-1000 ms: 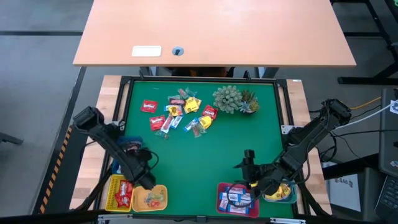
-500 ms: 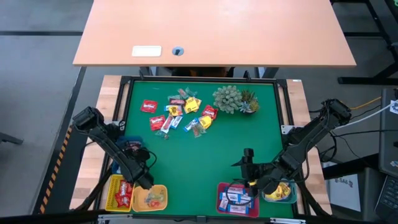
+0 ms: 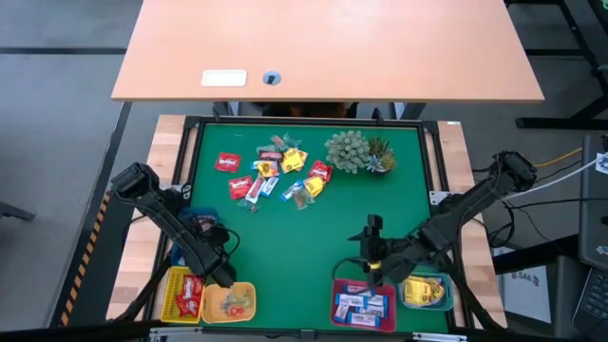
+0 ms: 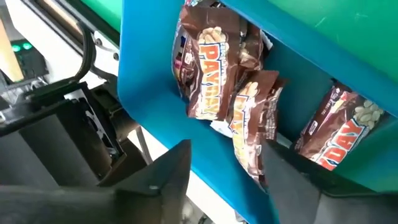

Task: Sort candy
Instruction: Put the brown chocolate into the blue bin, then put the transparent candy into the orange bin

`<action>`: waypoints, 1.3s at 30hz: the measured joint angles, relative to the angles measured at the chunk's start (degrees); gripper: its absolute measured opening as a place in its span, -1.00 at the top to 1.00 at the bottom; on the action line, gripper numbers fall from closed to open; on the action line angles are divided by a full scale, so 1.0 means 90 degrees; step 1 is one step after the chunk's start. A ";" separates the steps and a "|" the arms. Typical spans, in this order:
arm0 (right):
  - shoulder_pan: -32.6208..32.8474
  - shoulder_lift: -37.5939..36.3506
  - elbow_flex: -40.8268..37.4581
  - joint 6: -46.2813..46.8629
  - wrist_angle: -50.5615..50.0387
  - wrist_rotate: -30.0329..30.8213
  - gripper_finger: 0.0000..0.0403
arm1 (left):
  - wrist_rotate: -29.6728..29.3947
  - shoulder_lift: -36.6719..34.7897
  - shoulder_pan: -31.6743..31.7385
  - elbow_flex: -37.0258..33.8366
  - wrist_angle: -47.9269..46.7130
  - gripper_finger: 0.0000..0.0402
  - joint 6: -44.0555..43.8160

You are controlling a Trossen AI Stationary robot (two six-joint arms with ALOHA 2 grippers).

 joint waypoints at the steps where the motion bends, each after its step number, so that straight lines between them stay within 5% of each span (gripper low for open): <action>1: -0.0062 0.0000 0.0000 0.0000 0.0010 0.0002 -0.26 | -0.0004 0.0000 0.0000 0.0001 0.0000 0.06 -0.0097; 10: -0.0651 0.0000 0.0000 -0.0002 0.0197 -0.0002 -0.26 | -0.0969 0.0000 -0.0183 0.0752 0.0001 0.02 -0.0230; 22: -0.2088 0.0728 0.0000 -0.0261 0.1054 0.0006 -0.25 | -0.3757 -0.0007 -0.0174 0.1511 0.0516 0.04 -0.0213; 39: -0.3418 0.2649 -0.0007 -0.1479 0.2465 -0.0405 -0.25 | -0.4004 -0.0005 -0.0134 0.1511 0.1166 0.05 -0.0213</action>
